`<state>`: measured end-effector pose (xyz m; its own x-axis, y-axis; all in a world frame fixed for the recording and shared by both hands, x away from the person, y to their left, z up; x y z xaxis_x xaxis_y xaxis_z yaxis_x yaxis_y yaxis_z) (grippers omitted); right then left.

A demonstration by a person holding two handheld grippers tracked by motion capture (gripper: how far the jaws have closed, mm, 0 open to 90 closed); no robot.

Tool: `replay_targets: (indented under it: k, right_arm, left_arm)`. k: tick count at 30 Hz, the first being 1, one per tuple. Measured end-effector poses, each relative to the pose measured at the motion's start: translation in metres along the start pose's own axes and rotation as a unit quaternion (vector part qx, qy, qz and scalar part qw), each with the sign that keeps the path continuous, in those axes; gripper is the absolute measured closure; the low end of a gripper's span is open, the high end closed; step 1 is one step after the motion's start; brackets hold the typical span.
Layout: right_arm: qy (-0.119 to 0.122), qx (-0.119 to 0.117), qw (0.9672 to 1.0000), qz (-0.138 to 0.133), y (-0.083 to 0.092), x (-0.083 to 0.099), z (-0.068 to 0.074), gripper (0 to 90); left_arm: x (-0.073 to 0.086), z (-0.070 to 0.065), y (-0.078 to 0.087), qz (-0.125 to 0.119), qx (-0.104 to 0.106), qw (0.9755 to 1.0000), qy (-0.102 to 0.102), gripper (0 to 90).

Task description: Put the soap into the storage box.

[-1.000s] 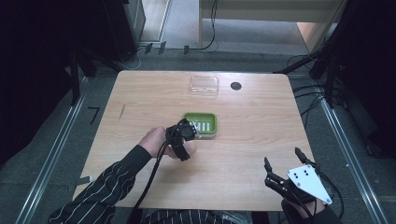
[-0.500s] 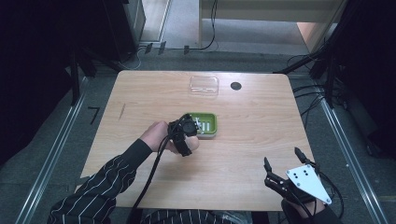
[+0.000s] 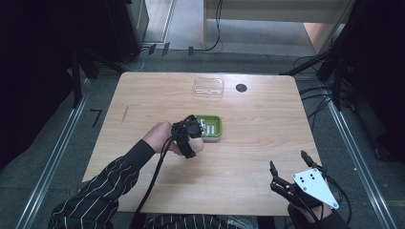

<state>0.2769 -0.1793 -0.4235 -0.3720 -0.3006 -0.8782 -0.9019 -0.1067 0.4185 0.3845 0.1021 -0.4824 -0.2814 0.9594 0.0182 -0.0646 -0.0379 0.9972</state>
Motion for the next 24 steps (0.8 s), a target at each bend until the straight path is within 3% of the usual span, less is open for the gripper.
replay_targets:
  k: [7, 24]
  right_arm:
    - [0.001, 0.0, 1.0, 0.0, 0.0, 0.0, 0.0, 13.5]
    - [0.001, -0.001, 1.0, 0.002, -0.001, 0.0, 0.001, 13.5]
  left_arm:
    - [-0.003, 0.005, 0.008, -0.013, -0.003, 0.9999, -0.004, 33.6]
    - [-0.007, 0.018, 0.016, -0.013, -0.011, 0.9995, -0.026, 33.6]
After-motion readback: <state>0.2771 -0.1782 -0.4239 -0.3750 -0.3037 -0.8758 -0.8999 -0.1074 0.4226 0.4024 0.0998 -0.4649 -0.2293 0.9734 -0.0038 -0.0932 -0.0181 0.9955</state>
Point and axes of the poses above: each handheld gripper's, and its own axes: y roughly backward along the jaws, x roughly out of its underside, z roughly to its left, the point moved 9 cm from there along -y, roughly forward along the jaws, and after that the axes turned 10 degrees about z, right-handed, at the moved point
